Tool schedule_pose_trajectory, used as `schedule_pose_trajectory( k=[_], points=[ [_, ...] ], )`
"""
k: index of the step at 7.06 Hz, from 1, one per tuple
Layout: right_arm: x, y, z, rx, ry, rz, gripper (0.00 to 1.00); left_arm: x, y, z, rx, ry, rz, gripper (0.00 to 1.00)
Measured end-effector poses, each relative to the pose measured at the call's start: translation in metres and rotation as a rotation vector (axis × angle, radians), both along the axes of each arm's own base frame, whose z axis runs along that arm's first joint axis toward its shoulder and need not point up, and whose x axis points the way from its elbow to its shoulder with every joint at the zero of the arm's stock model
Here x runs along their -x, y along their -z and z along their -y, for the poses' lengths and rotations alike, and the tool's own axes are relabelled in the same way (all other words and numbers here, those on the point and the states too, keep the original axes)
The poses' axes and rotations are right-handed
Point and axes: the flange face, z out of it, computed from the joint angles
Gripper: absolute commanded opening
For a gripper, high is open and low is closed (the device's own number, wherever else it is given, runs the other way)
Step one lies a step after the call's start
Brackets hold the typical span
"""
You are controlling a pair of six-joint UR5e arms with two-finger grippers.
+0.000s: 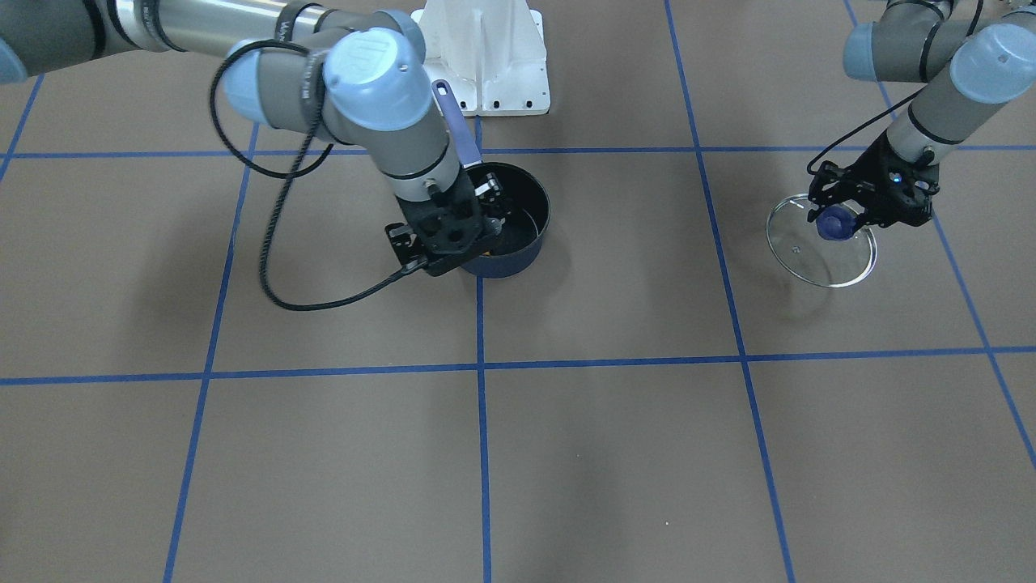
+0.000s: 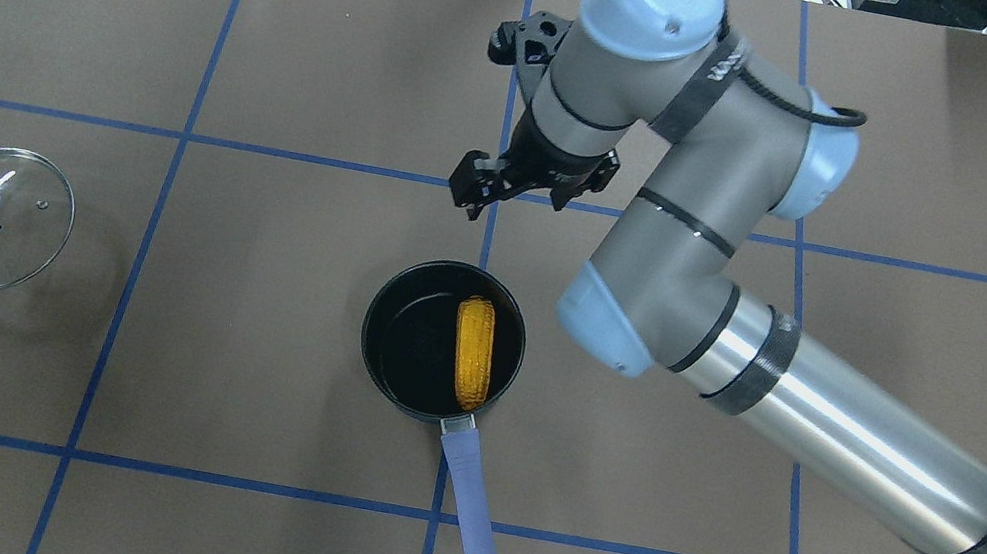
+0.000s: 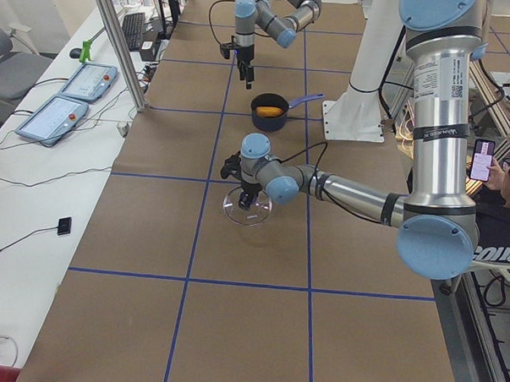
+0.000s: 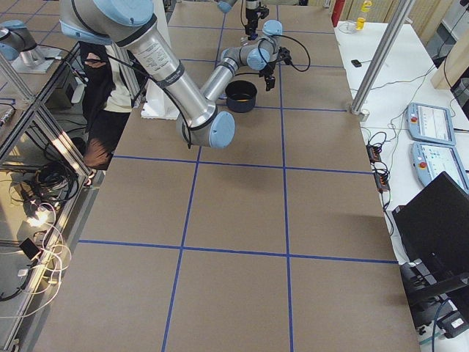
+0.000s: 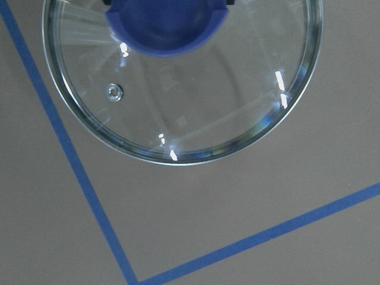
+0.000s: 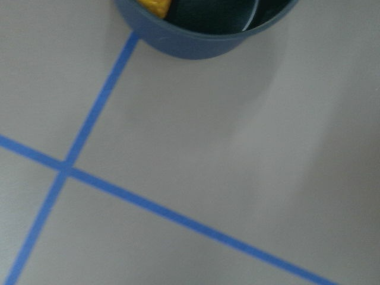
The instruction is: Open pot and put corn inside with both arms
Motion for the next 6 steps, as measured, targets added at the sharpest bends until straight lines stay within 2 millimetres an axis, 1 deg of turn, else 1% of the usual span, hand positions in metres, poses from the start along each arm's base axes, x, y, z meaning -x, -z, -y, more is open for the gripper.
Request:
schedule_pose_trajectory(
  k=[1, 2, 3, 4, 5, 6],
  points=[
    [-0.048, -0.028, 0.023, 0.01, 0.003, 0.012, 1.0, 0.003, -0.015, 0.002, 0.005, -0.004, -0.012, 0.53],
    [-0.09, -0.059, 0.039, 0.002, 0.007, 0.014, 1.0, 0.004, -0.023, 0.003, 0.008, -0.007, -0.015, 0.53],
    [-0.121, -0.082, 0.047, 0.007, 0.003, 0.015, 1.0, 0.004, -0.028, 0.003, 0.01, -0.009, -0.015, 0.53],
    [-0.145, -0.101, 0.05, 0.014, -0.004, 0.013, 1.0, 0.004, -0.031, 0.004, 0.013, -0.01, -0.013, 0.53],
    [-0.16, -0.114, 0.052, 0.025, -0.012, 0.011, 1.0, 0.004, -0.035, 0.004, 0.018, -0.01, -0.009, 0.53],
    [-0.168, -0.122, 0.053, 0.035, -0.018, 0.009, 1.0, 0.004, -0.04, 0.004, 0.024, -0.01, -0.004, 0.53]
  ],
)
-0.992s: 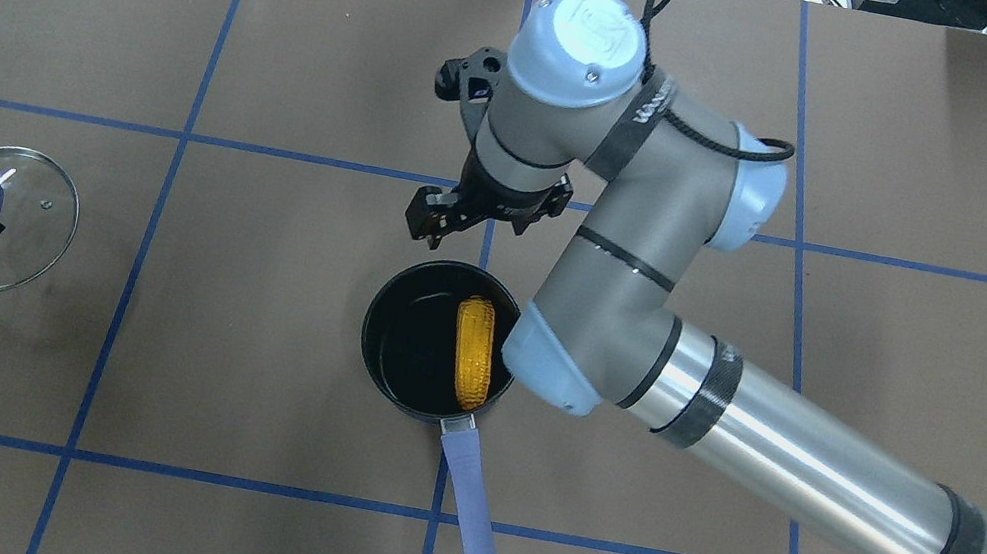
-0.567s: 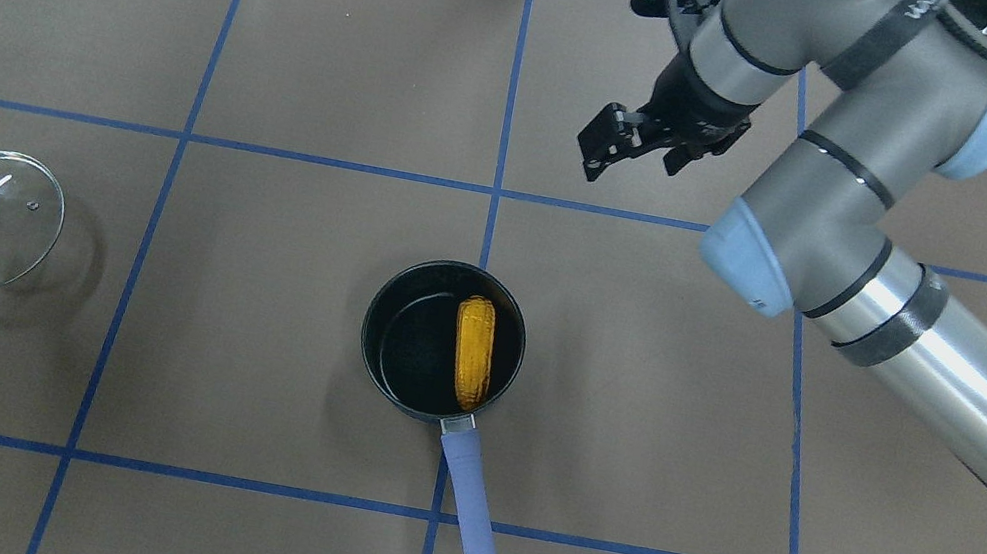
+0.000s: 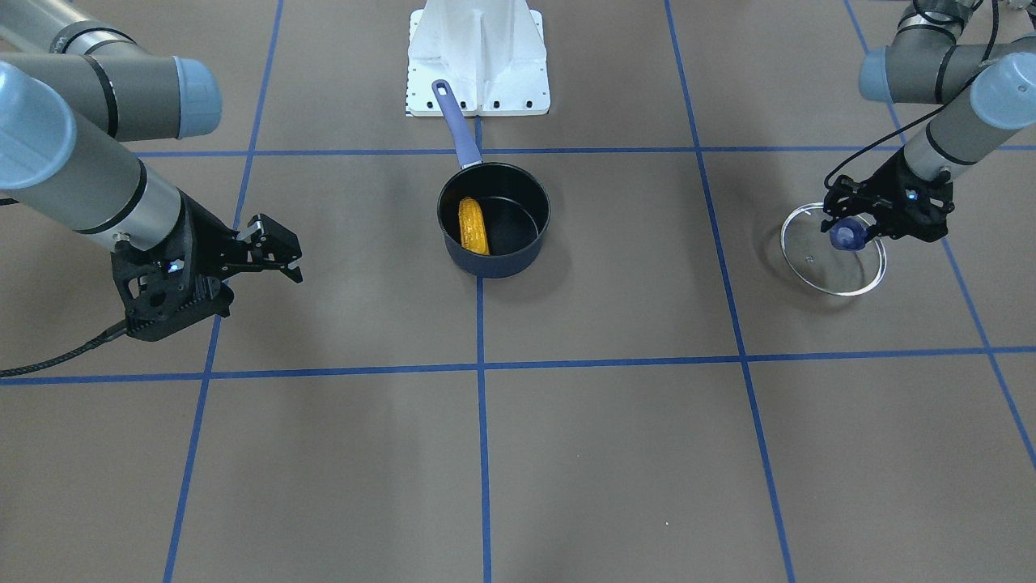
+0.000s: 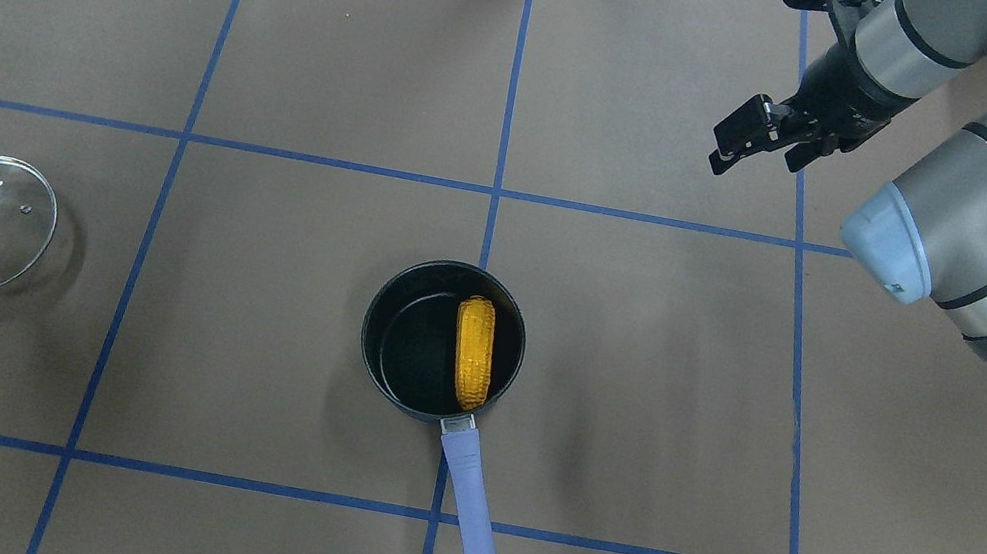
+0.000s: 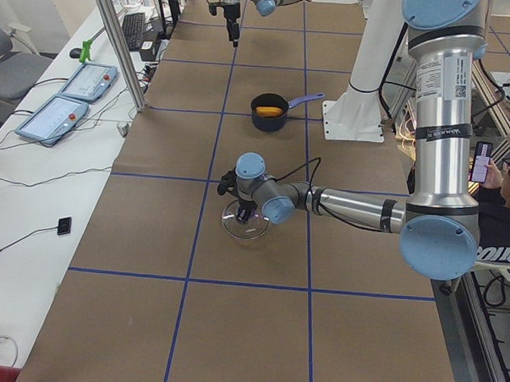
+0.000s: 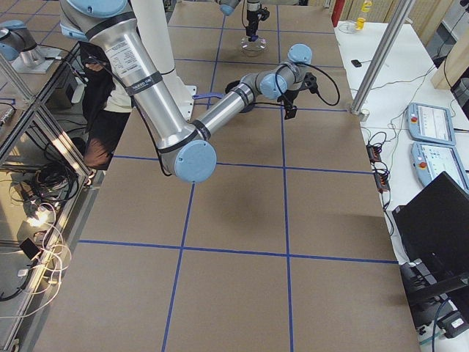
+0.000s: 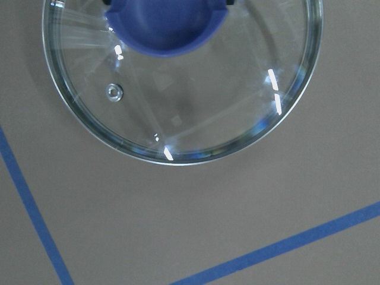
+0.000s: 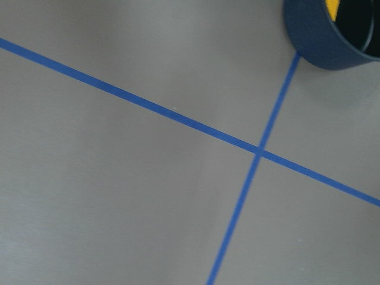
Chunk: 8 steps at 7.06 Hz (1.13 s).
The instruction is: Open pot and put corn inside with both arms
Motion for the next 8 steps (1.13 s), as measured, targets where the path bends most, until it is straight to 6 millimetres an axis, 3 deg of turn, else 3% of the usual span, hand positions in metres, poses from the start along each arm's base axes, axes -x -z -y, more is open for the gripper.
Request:
schedule_pose_trajectory(
  k=[5, 6, 8],
  points=[
    [-0.0088, -0.0069, 0.0021, 0.012, -0.008, -0.001, 1.0, -0.0045, -0.0116, 0.0045, 0.003, -0.009, 0.016, 0.54],
    [-0.0088, -0.0066, 0.0021, 0.012, -0.007, 0.0, 1.0, -0.0057, -0.0131, 0.0058, 0.004, -0.008, 0.019, 0.61],
    [-0.009, -0.0062, 0.0022, 0.012, -0.008, 0.001, 1.0, -0.0065, -0.0143, 0.0067, 0.005, -0.008, 0.021, 0.87]
  ],
)
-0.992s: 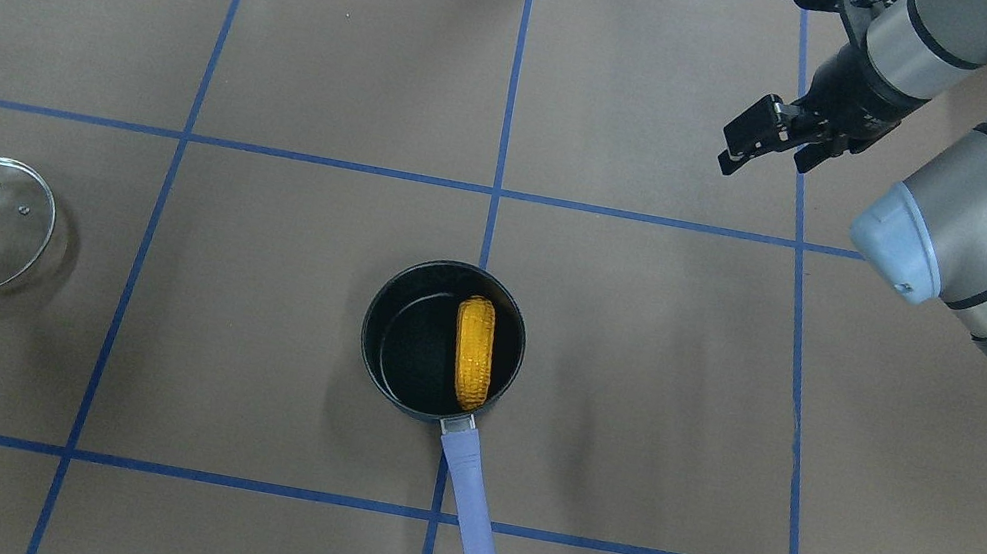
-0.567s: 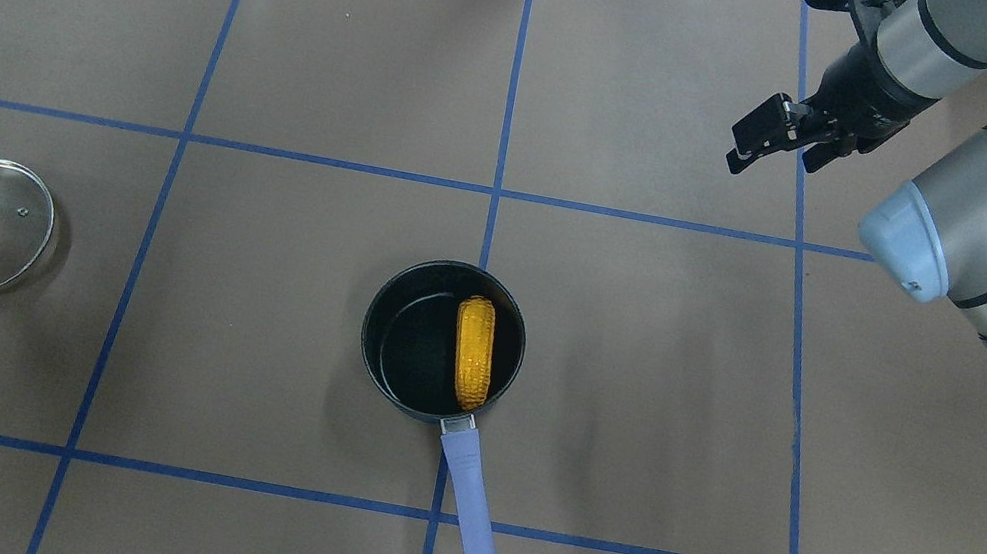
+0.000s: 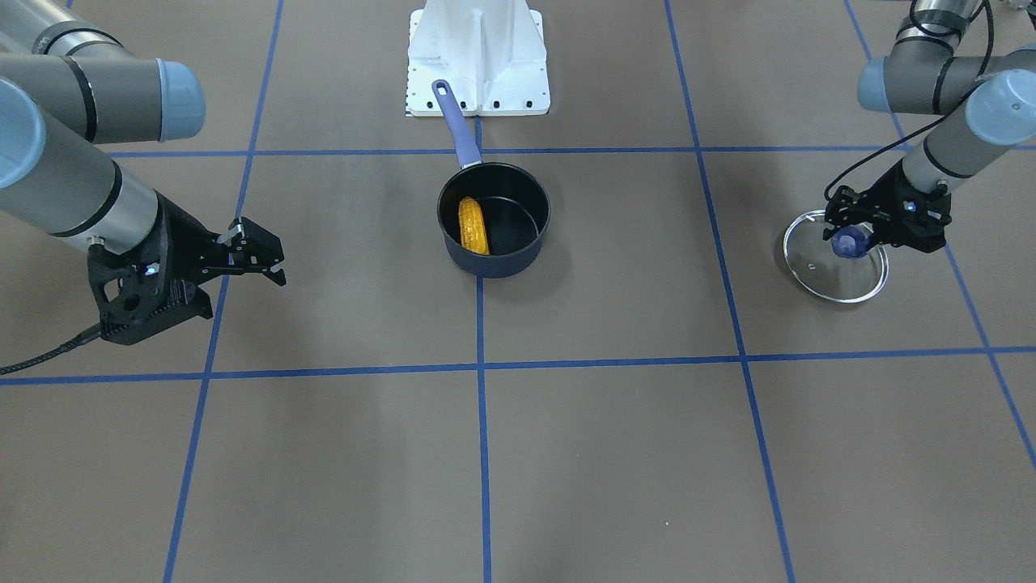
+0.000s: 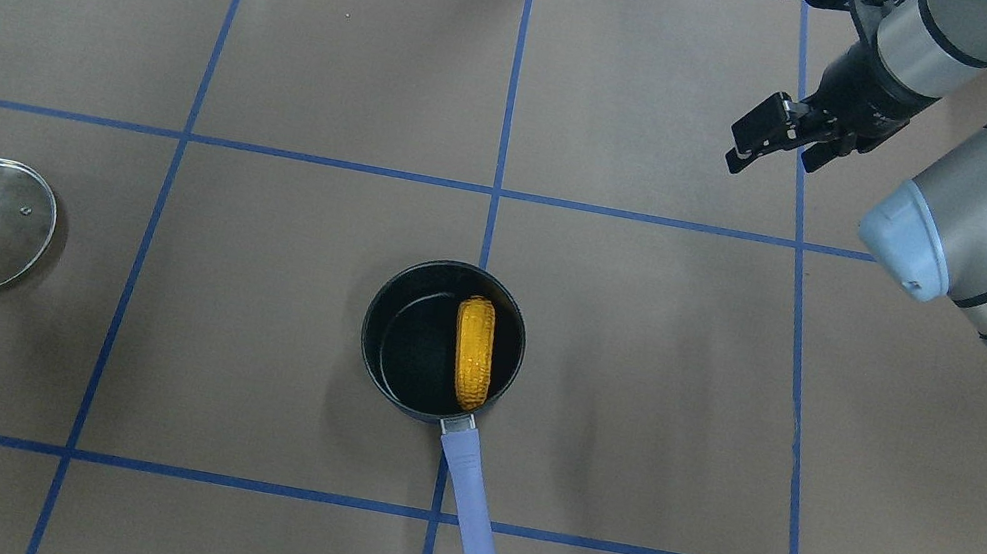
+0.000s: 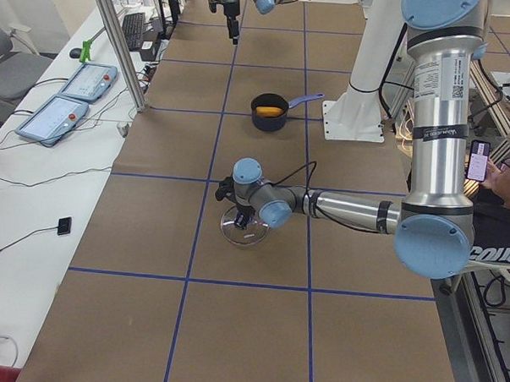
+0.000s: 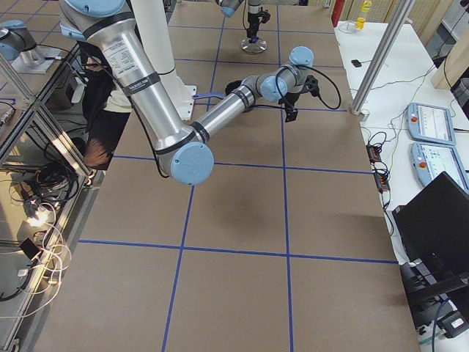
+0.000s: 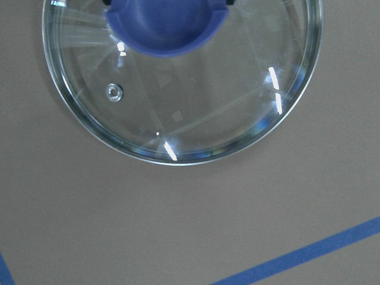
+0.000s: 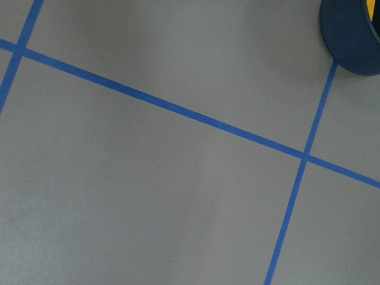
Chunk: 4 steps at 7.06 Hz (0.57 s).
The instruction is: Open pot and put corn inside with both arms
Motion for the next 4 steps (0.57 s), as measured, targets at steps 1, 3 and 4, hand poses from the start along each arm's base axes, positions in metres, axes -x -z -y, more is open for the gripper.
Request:
schedule_pose_trajectory(
  k=[1, 3, 4],
  points=[
    [-0.001, 0.0, 0.0, 0.0, 0.0, 0.0, 1.0, 0.0, 0.0, 0.0, -0.001, 0.0, 0.0, 0.98],
    [-0.005, -0.001, 0.002, 0.003, -0.004, 0.002, 1.0, 0.001, 0.004, 0.001, -0.006, 0.002, -0.006, 0.99],
    [-0.014, -0.006, 0.005, 0.014, -0.01, 0.007, 1.0, 0.008, 0.009, 0.005, -0.004, 0.013, -0.02, 0.99]
  ],
)
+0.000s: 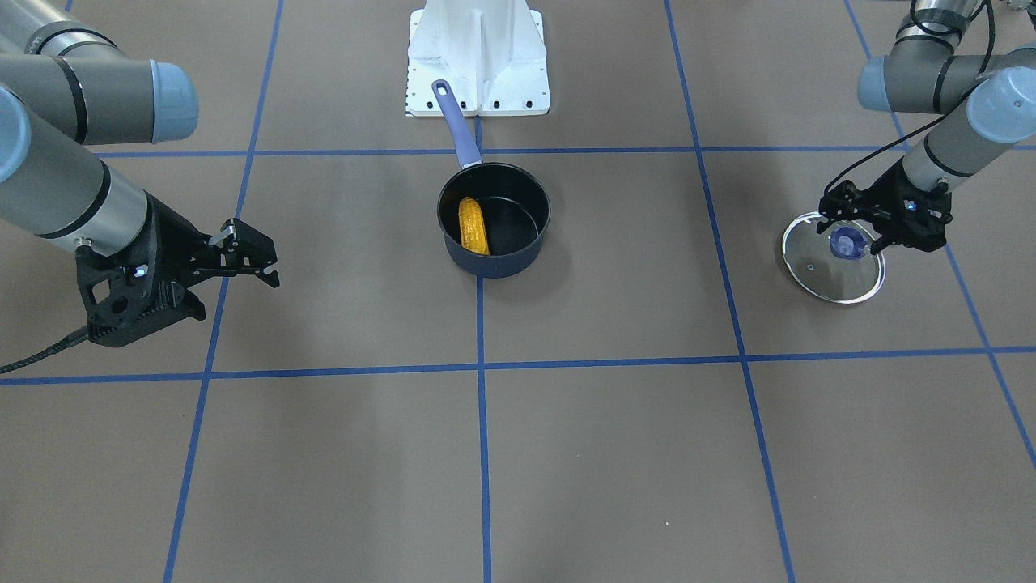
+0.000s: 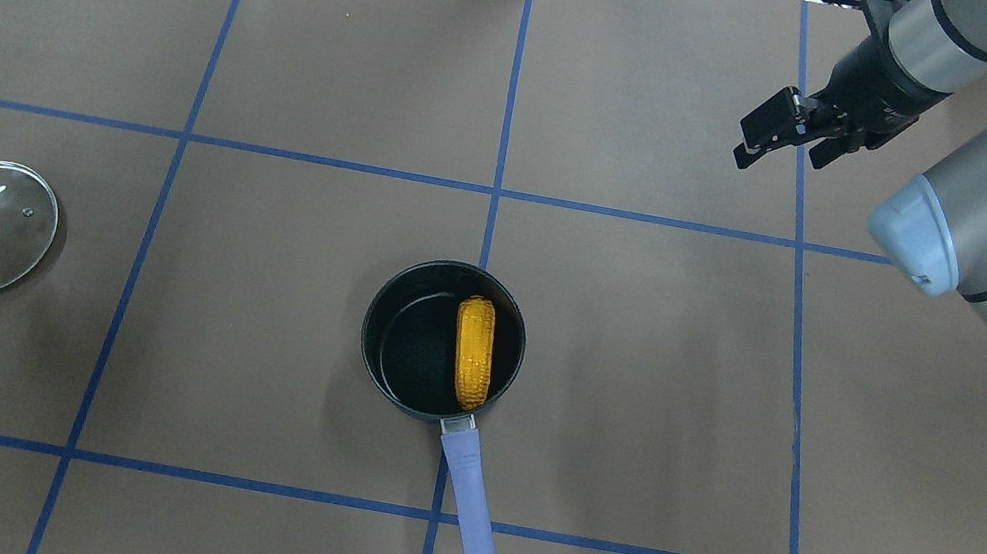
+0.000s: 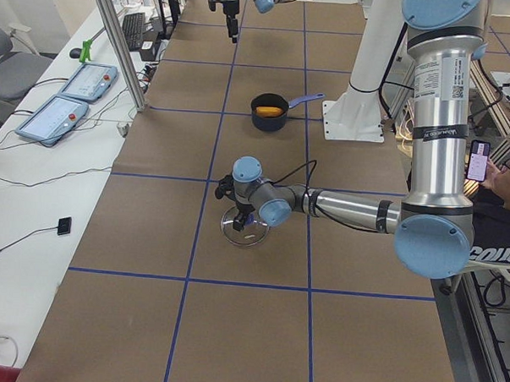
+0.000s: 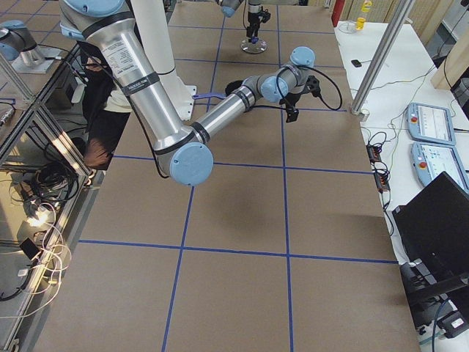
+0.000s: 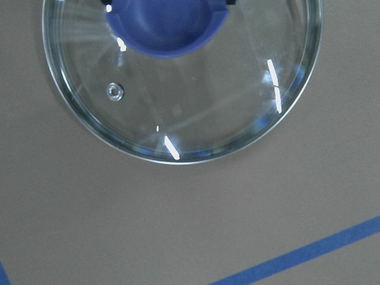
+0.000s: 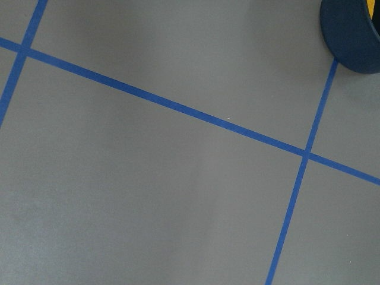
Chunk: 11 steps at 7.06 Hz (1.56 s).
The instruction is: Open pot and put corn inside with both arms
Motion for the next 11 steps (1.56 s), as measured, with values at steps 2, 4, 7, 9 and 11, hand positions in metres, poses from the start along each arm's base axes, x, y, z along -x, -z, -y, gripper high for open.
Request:
schedule_pose_trajectory(
  k=[2, 4, 7, 9, 11],
  points=[
    [-0.042, -0.029, 0.014, 0.022, -0.019, 0.0, 1.0, 0.06, 0.008, 0.023, 0.004, 0.041, -0.072, 0.99],
    [-0.101, -0.086, 0.026, 0.013, -0.03, -0.023, 1.0, 0.138, -0.008, 0.038, -0.048, 0.047, -0.086, 0.99],
    [-0.195, -0.184, 0.013, -0.002, -0.049, -0.074, 1.0, 0.24, -0.071, 0.033, -0.102, 0.059, -0.038, 0.99],
    [-0.25, -0.241, -0.016, 0.006, -0.067, -0.099, 1.0, 0.283, -0.105, 0.021, -0.106, 0.083, -0.052, 1.0],
    [-0.277, -0.281, -0.044, 0.027, -0.075, -0.129, 1.0, 0.294, -0.118, 0.017, -0.092, 0.097, -0.049, 1.0]
  ],
)
